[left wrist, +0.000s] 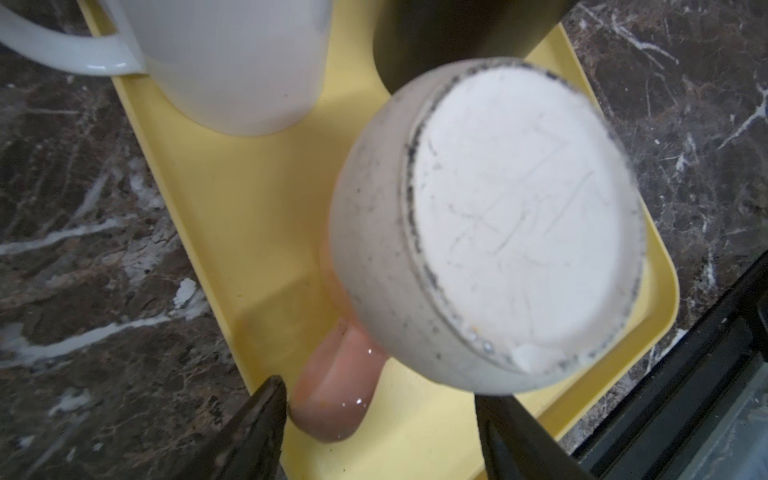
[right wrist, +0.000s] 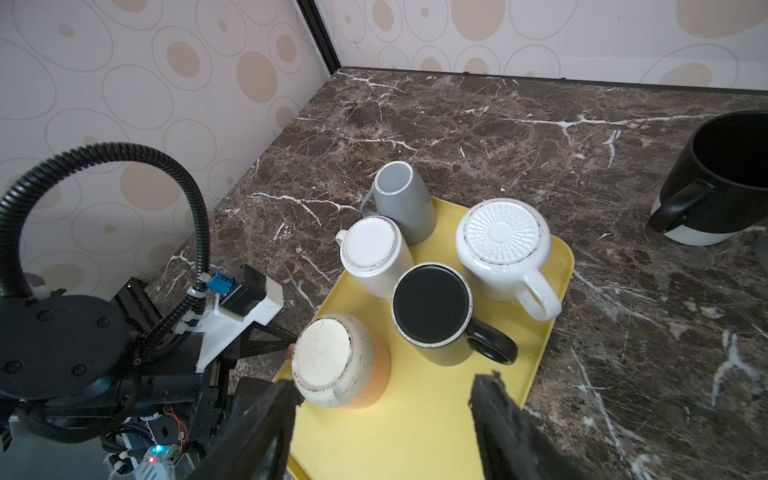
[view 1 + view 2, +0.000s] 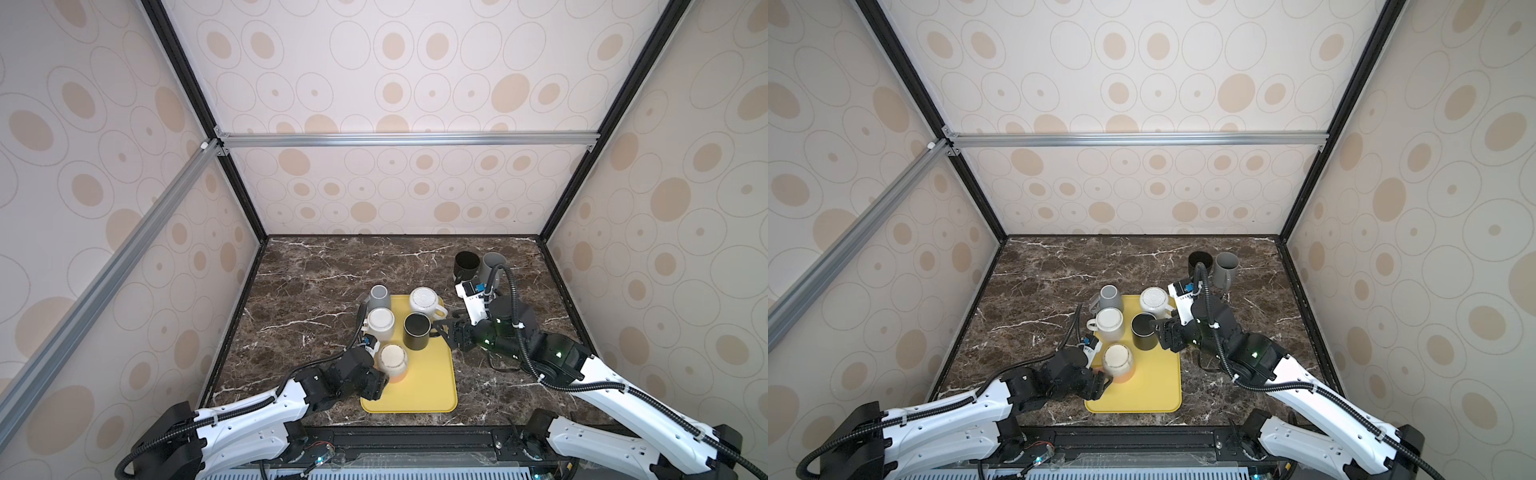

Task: Turn the mug right side up
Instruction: 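Lower the left gripper around the cream mug nearest the robot, then close the left gripper on the pink handle and lift the mug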

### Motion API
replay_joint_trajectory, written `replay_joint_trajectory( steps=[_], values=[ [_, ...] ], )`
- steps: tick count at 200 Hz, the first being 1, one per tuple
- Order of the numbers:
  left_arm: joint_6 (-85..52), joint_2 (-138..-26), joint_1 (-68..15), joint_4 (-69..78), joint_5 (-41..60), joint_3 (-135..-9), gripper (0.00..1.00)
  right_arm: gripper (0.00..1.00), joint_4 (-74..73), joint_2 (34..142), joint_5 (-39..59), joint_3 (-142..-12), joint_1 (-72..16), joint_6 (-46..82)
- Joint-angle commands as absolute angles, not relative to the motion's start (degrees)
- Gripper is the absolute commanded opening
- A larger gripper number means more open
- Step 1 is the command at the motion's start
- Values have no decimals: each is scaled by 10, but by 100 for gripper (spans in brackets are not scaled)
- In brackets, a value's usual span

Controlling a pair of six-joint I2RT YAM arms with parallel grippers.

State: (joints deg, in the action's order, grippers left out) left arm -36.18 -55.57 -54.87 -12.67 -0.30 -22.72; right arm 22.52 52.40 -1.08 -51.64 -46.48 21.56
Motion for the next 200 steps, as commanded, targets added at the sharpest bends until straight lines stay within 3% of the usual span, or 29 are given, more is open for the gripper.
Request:
replay_joint_trajectory(
  steps=[1, 100, 200],
  values=[
    [-361, -549, -556, -110, 2, -225, 67, 70, 219, 523, -15, -508, -463, 218],
    [-366, -573, -567, -109, 22, -226, 43, 70, 212, 520, -15, -496, -463, 227],
    [-348, -620, -568, -136, -13, -266, 41, 70, 207, 508, -15, -481, -463, 230]
  ],
)
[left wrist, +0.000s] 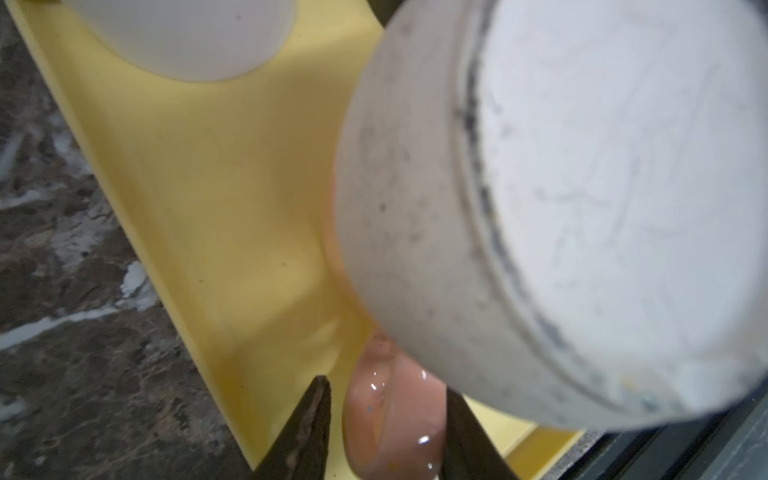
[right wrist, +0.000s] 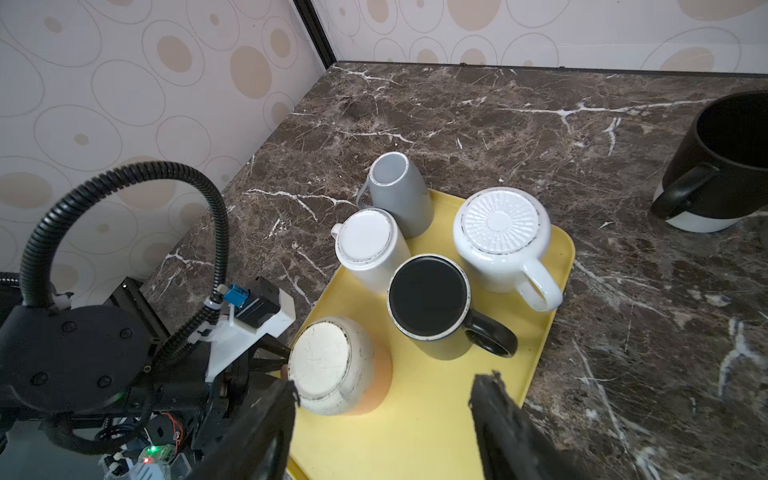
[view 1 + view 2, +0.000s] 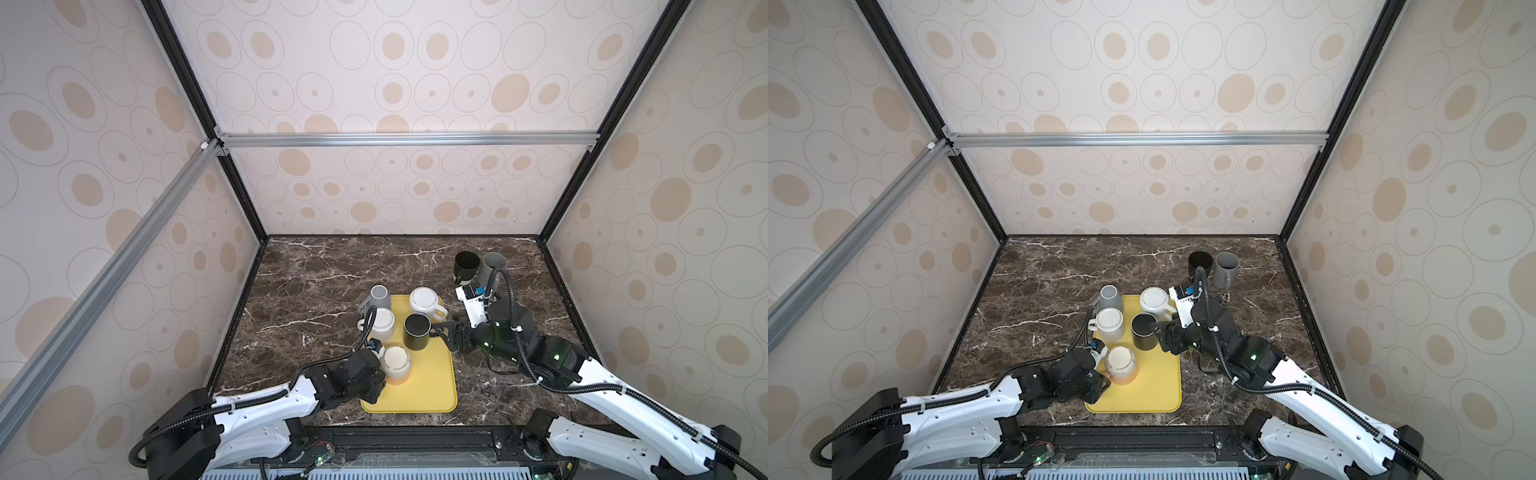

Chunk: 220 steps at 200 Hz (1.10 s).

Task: Turn the mug right side up
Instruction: 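Close the left gripper on the pink handle and lift the mug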

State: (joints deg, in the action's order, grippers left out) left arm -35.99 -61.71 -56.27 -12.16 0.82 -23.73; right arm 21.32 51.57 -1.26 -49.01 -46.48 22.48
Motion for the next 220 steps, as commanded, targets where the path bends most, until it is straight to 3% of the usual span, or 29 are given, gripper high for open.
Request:
replay_joint_trajectory(
  steps=[1, 108, 175, 206, 220],
  values=[
    [-348, -620, -568, -136, -14, -266, 41, 70, 207, 508, -15, -481, -463, 230],
    [-334, -637, -568, -134, -23, -284, 37, 70, 209, 502, -23, -476, -463, 225],
    [-331, -643, -568, -134, -4, -287, 22, 70, 210, 506, -12, -482, -463, 226],
    [-331, -631, -568, -140, -1, -293, 0, 70, 209, 508, -4, -482, -463, 232],
    [-331, -628, -569, -145, 1, -298, 0, 70, 207, 508, 1, -479, -462, 237]
  ],
)
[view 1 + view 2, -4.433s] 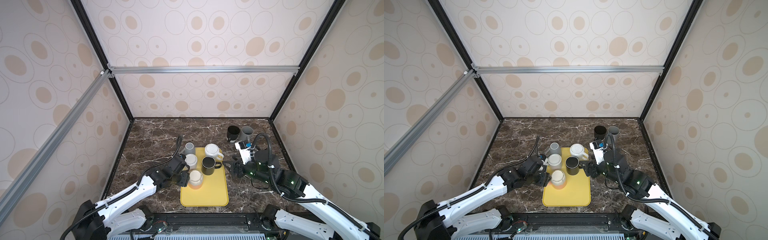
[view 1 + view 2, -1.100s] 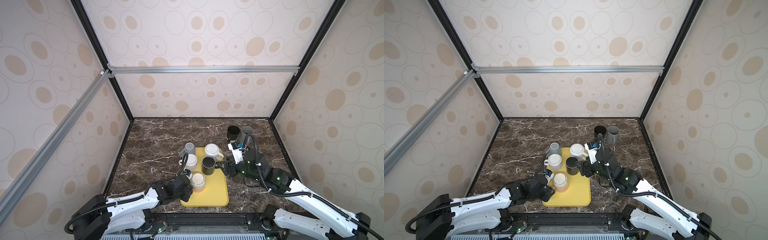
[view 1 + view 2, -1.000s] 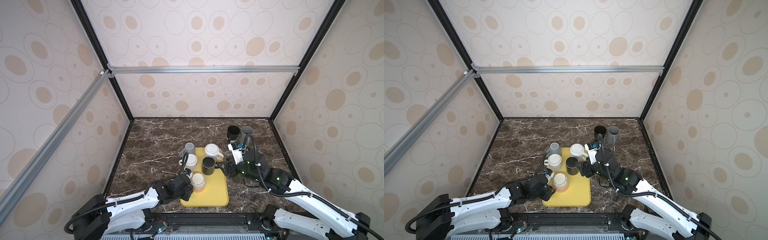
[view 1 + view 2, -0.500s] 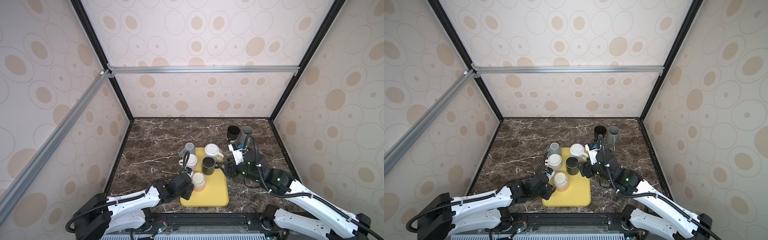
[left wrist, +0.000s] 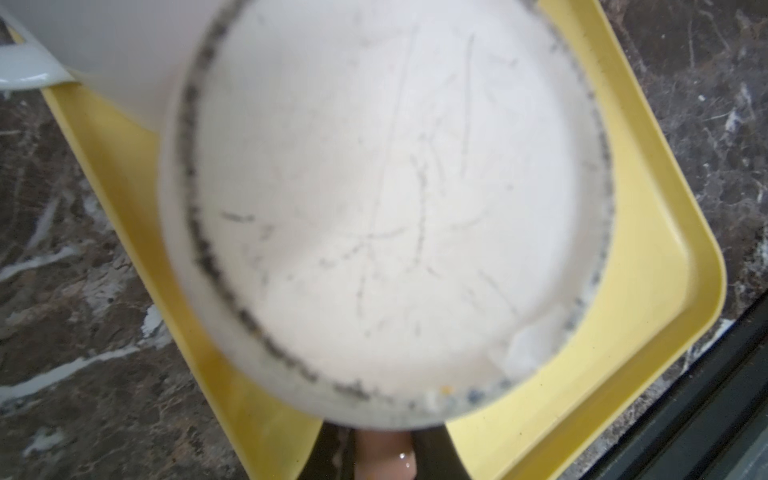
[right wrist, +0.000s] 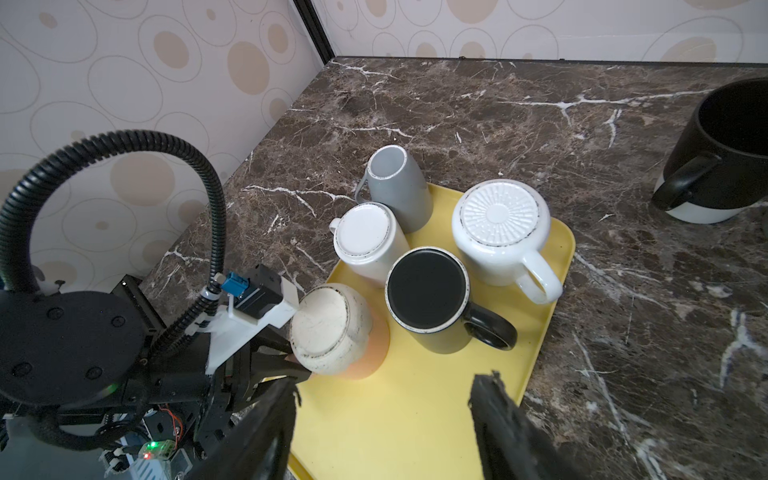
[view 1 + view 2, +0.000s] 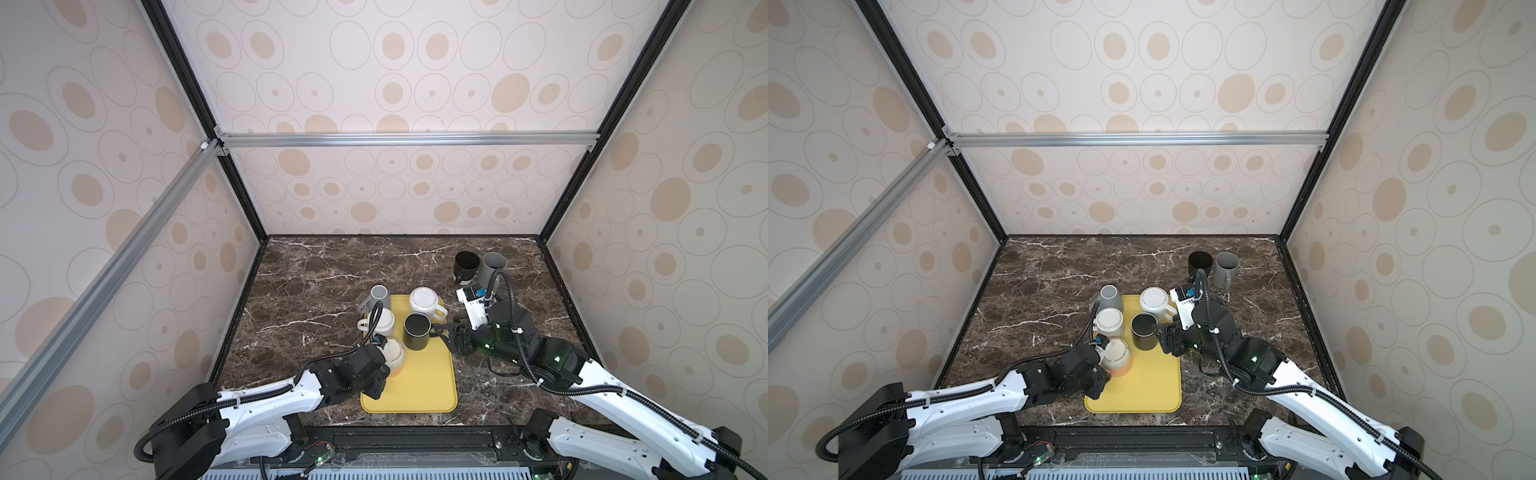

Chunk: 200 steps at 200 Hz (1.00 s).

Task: Turn the mug right side up
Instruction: 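Close the left gripper on the pink handle and lift the mug, then raise the mug sideways with the left gripper while the right gripper grasps its handle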

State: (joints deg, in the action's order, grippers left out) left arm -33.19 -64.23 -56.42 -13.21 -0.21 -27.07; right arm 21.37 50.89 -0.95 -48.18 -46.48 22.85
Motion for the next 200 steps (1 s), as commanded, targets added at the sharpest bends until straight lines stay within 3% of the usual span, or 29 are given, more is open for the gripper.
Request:
replay_joint_trajectory(
  steps=[1, 124, 200],
  values=[
    [-331, -628, -568, -145, 1, -298, 0, 70, 207, 508, 2, -478, -463, 237],
    [-347, -575, -569, -228, 20, -386, 0, 65, 185, 491, 68, -443, -463, 302],
    [-391, -442, -568, -183, 22, -430, 0, 64, 156, 421, 78, -430, -463, 337]
  ],
)
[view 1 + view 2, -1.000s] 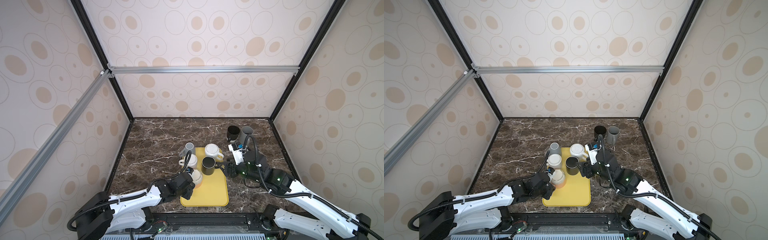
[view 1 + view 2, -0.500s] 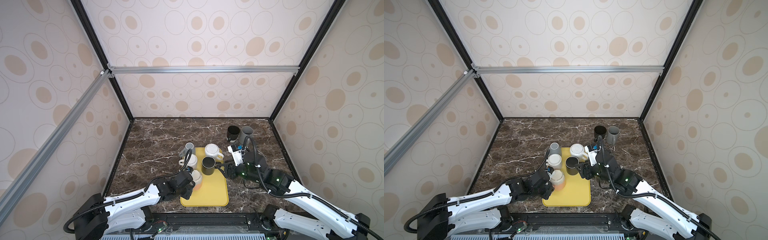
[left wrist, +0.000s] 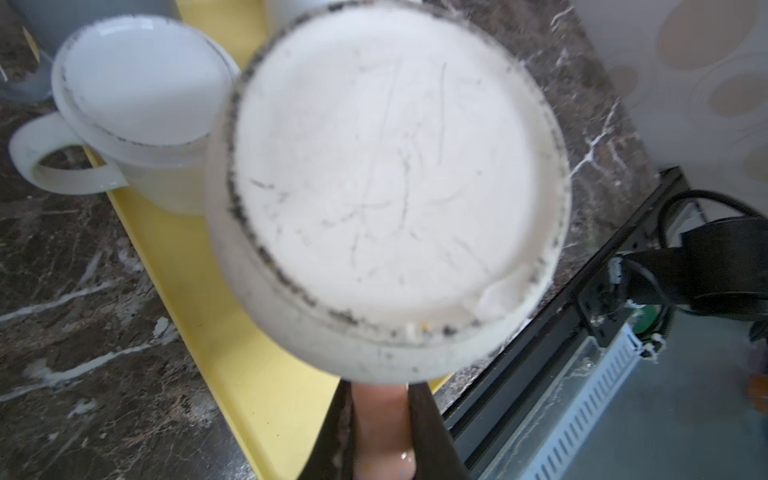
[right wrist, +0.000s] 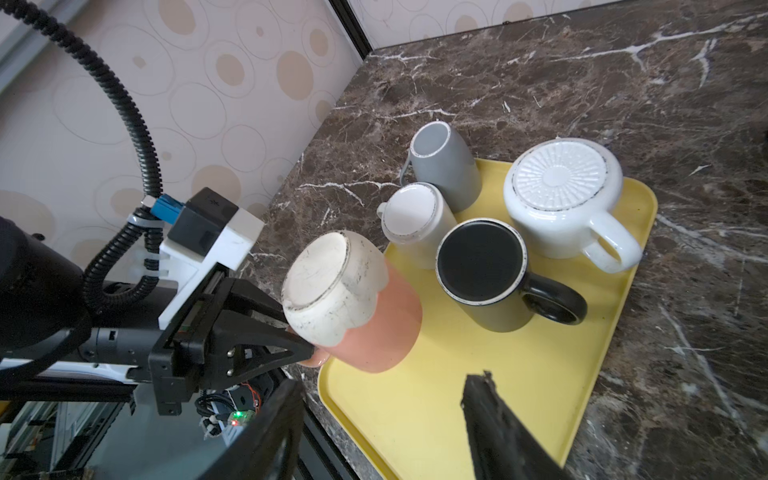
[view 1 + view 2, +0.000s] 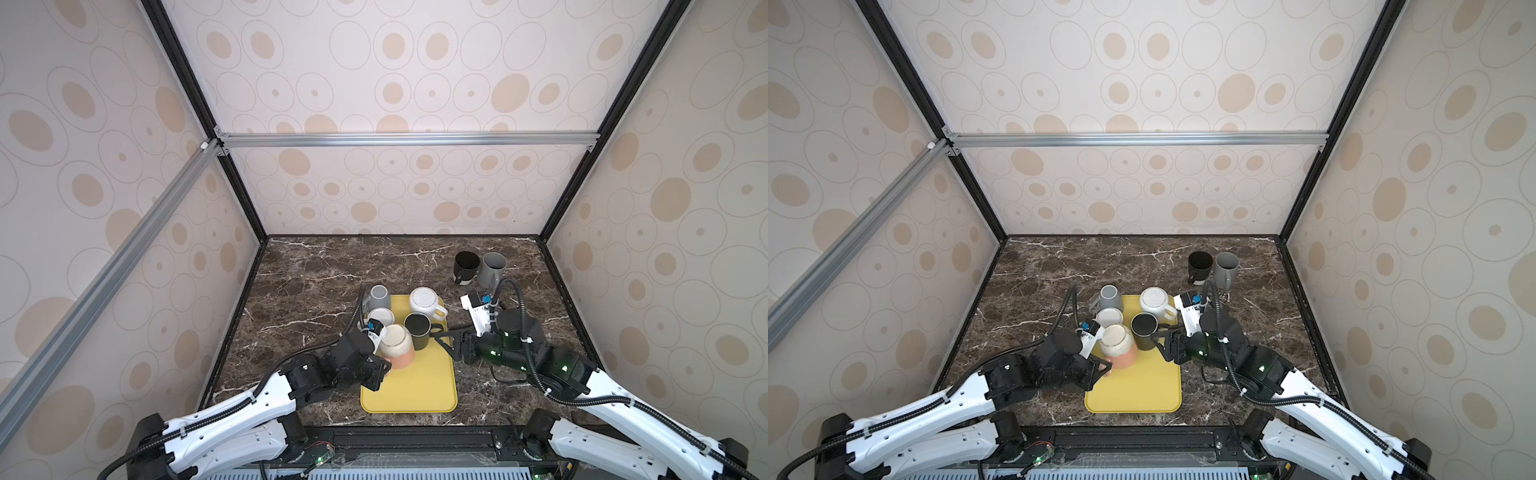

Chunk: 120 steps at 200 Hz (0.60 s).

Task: Turn the mug right side up
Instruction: 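Raise the mug sideways with the left gripper while the right gripper grasps its handle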

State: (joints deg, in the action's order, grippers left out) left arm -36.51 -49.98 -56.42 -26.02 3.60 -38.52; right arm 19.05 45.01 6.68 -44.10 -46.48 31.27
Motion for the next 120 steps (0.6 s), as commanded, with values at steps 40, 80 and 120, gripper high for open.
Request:
replay_joint_trajectory(
  steps=[40, 80, 120],
  values=[
    [-436, -341, -568, 2, -17, -370, 0, 64, 111, 405, 98, -425, -463, 366],
    [-447, -323, -566, 156, -27, -333, 0, 63, -42, 438, 188, -389, -462, 441],
    [-458, -362, -561, 272, 14, -334, 0, 62, -159, 472, 250, -381, -463, 497]
  ],
)
